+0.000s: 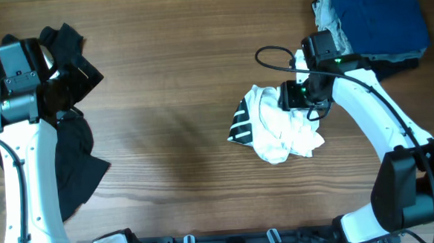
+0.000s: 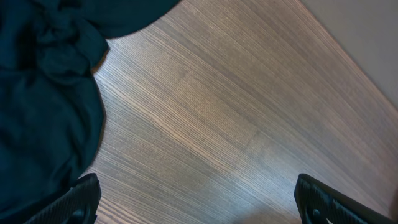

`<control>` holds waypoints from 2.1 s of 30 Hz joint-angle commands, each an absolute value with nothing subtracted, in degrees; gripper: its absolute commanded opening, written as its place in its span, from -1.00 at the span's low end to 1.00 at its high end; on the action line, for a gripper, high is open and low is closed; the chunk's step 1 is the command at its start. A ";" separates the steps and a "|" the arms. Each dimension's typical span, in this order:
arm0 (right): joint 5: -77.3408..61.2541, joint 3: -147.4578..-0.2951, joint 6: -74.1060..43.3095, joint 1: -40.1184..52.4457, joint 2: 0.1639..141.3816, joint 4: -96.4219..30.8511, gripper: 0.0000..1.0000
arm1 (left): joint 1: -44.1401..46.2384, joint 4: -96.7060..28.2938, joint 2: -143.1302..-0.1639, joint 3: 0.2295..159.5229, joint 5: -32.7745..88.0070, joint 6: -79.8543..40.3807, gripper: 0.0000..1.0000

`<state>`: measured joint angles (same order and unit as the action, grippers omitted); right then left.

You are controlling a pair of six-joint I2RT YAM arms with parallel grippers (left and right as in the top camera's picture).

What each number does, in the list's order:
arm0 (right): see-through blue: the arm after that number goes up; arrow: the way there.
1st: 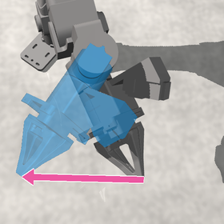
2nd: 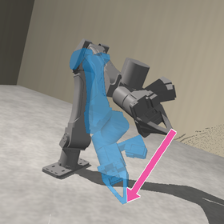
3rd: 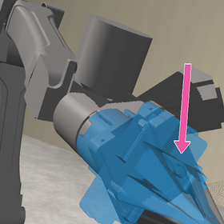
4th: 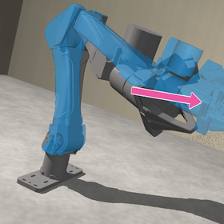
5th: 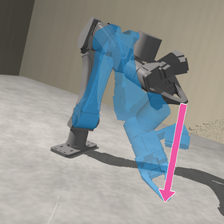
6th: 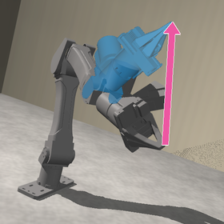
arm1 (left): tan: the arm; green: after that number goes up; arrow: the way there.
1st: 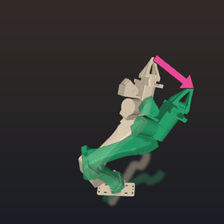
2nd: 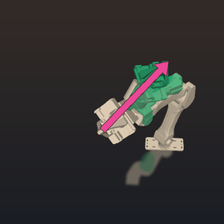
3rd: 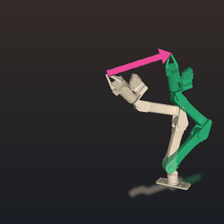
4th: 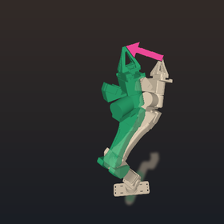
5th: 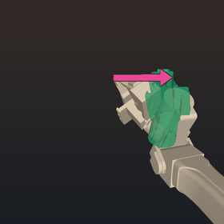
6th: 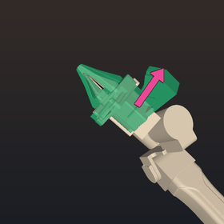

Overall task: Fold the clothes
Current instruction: 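Grasp the bundled white shirt with the right gripper, then lift the bundled shirt with the right gripper toward the clothes stack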

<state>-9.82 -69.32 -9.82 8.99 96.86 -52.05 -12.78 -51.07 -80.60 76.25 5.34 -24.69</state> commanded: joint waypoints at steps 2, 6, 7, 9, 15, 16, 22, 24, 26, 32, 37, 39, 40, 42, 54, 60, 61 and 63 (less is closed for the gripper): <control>-14.04 -69.65 -15.73 5.23 94.67 -54.59 0.96 | -13.04 -51.31 -80.82 76.07 4.38 -23.92 1.00; -14.20 -69.58 -18.63 1.89 89.89 -57.12 0.99 | -13.04 -51.55 -80.82 76.07 4.40 -23.94 1.00; -13.98 -69.23 -18.90 1.72 89.56 -57.32 1.00 | -13.04 -51.57 -80.82 76.07 4.40 -23.94 1.00; -13.61 -67.64 -19.70 1.63 89.58 -57.01 0.99 | -13.04 -51.57 -80.82 76.07 4.40 -23.94 1.00; -14.52 -56.40 -24.23 1.63 90.13 -48.23 0.99 | -13.04 -51.57 -80.82 76.07 4.40 -23.94 1.00; -15.46 -53.36 -25.76 1.63 90.13 -45.12 1.00 | -13.02 -51.57 -80.82 76.07 4.40 -23.94 1.00; -21.15 -46.50 -25.61 1.85 90.13 -33.17 1.00 | -13.02 -52.23 -80.82 76.07 4.40 -22.87 1.00; -23.22 -44.12 -25.71 2.28 90.17 -29.15 1.00 | -13.02 -52.56 -80.82 76.07 4.40 -22.87 1.00; -23.64 -41.71 -27.14 2.76 90.17 -26.41 0.99 | -13.02 -52.69 -80.82 76.07 4.40 -22.87 1.00; -23.73 -38.48 -27.14 3.38 90.15 -23.79 -0.91 | -13.02 -52.66 -80.82 76.07 4.40 -22.90 1.00; -33.91 -39.53 -25.30 3.36 89.14 -16.40 -0.91 | -13.02 -52.64 -80.82 76.07 4.40 -22.90 1.00; -37.08 -41.41 -25.61 3.36 88.58 -14.24 -0.91 | -13.02 -52.66 -80.82 76.07 4.40 -22.90 1.00; -38.13 -42.94 -25.65 3.31 88.09 -13.67 -0.91 | -13.02 -52.66 -80.82 76.07 4.40 -22.90 1.00; -38.85 -46.48 -25.65 3.31 86.89 -13.91 -0.92 | -13.02 -52.66 -80.82 76.07 4.40 -22.90 1.00; -38.44 -68.34 -28.84 -1.45 83.02 -12.16 -0.92 | -13.02 -52.84 -80.82 76.07 4.38 -22.90 1.00; -36.49 -69.17 -38.41 -11.14 83.66 -0.05 -0.92 | -13.02 -52.82 -80.82 76.07 4.38 -22.90 1.00; -36.12 -69.17 -39.72 -12.86 84.14 1.80 -0.91 | -13.02 -52.80 -80.82 76.07 4.38 -22.90 1.00; -34.96 -69.17 -42.41 -15.99 85.43 5.34 -0.92 | -13.02 -52.82 -80.82 76.07 4.40 -22.90 1.00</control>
<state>-36.82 -67.57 -35.64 -11.44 84.27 1.28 -12.78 -52.75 -80.60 76.23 5.15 -24.03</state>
